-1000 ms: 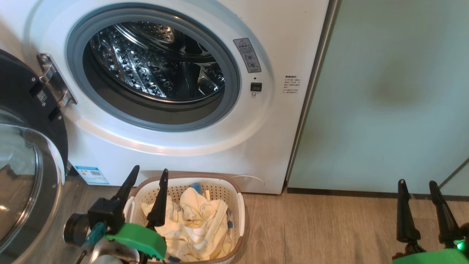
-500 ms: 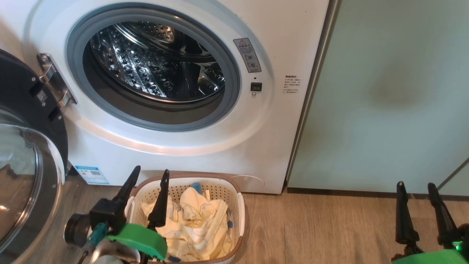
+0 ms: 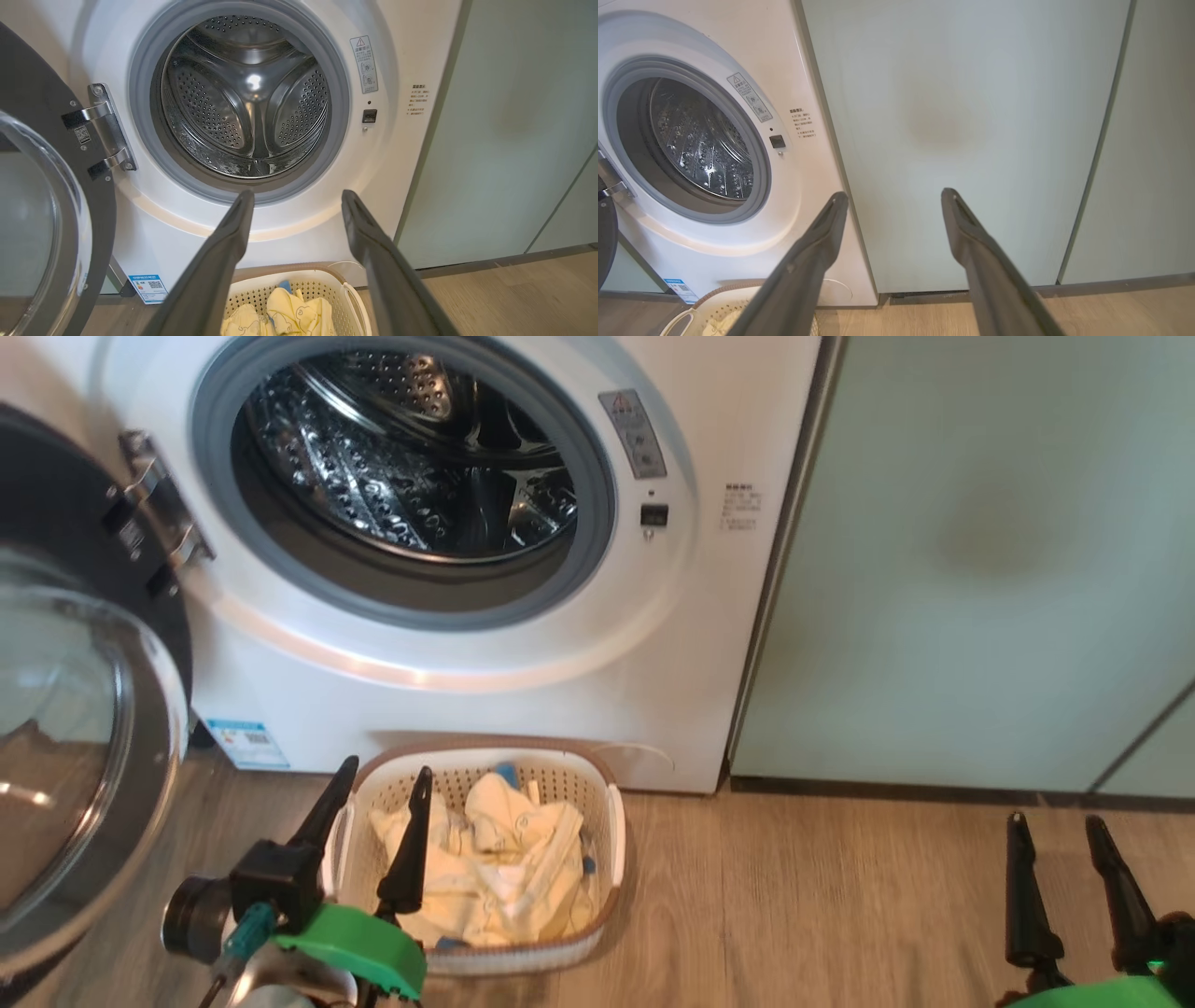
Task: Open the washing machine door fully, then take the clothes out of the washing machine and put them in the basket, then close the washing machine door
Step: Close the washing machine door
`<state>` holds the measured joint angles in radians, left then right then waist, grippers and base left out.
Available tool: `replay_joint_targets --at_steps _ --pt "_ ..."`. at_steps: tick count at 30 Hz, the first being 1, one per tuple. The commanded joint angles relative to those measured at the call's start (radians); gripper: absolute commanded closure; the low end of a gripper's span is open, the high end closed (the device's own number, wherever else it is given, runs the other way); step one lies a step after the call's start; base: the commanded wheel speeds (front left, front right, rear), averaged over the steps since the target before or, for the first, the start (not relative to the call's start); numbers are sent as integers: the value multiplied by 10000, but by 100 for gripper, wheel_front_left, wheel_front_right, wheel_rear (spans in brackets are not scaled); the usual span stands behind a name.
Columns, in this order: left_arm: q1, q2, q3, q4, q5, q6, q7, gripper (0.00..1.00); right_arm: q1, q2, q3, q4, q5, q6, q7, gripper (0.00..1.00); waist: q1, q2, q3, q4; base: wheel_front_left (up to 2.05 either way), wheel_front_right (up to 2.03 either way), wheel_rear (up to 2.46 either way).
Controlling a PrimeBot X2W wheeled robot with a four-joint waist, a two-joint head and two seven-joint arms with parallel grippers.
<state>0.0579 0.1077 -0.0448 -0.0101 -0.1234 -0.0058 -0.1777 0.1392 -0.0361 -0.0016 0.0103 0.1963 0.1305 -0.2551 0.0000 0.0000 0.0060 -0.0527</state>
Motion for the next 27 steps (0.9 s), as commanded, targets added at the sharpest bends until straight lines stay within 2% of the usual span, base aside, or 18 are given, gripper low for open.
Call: replay_joint_targets --at_steps 1,11,27 --pt "-383 161 267 -373 -17 23 -100 0 -284 -141 139 -234 -98 2 -67 0 0 0 -2 5 -180 180 0" --pt "-412 227 176 -379 -39 81 -102 0 -377 -141 73 132 -264 2 -67 0 0 0 36 28 -105 105 0" --pt "-418 287 119 -372 -172 197 -168 0 -415 -141 59 288 -274 2 -67 0 0 0 107 36 -3 3 0"
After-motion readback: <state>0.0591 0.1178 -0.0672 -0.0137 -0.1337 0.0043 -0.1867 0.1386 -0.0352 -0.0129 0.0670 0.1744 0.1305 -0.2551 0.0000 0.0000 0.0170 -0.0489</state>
